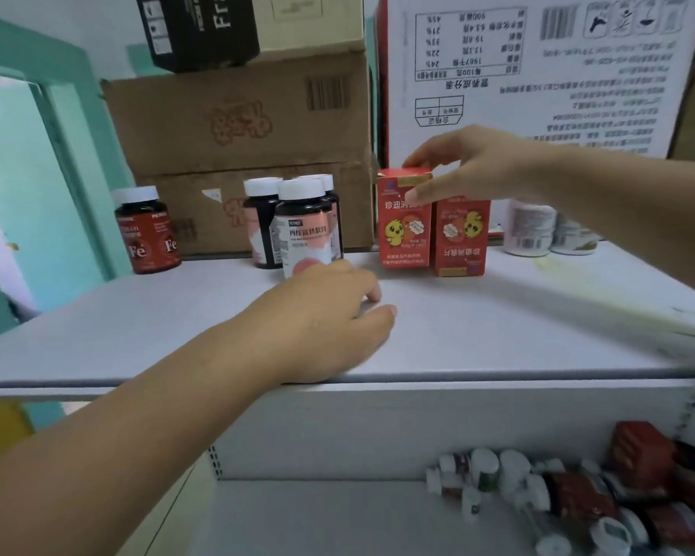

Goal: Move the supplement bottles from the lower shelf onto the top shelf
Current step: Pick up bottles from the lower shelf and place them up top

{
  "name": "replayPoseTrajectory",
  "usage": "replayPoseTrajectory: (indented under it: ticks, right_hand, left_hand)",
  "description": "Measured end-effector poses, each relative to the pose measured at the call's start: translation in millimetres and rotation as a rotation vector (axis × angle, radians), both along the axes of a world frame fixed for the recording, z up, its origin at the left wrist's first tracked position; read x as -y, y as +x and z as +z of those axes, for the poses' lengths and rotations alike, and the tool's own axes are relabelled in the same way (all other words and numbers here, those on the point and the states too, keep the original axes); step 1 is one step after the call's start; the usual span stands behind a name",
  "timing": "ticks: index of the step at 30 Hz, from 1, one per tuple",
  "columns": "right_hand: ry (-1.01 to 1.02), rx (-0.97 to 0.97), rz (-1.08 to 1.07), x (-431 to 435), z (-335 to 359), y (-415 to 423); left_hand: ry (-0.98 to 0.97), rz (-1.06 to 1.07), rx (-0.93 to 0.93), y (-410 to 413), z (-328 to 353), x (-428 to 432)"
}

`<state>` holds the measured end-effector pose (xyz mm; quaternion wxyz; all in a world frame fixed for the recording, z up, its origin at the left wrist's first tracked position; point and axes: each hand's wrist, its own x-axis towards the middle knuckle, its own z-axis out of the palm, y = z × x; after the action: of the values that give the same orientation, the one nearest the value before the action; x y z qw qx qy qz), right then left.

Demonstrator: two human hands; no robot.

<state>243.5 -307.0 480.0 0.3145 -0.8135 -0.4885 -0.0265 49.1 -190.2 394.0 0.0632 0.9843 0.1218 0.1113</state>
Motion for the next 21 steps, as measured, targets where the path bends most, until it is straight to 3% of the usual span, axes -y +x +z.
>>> replayPoseTrajectory:
  ticks: [12,18,21]
  right_hand:
    - [-0.128,0.269,-0.125,8.8,-15.8,-9.0]
    - [0.197,0.289,-0.155,63.3,-17.0,-19.5]
    - [0.042,0.252,-0.187,106.0,-42.6,-20.5]
  left_hand:
    - [-0.048,-0.009,0.017,-0.6,-2.1,-1.4]
    - [0.067,-0.022,-0.09,-3.0,11.9,6.6]
    - [0.096,-0.079,-0.098,3.8,22.0,28.6]
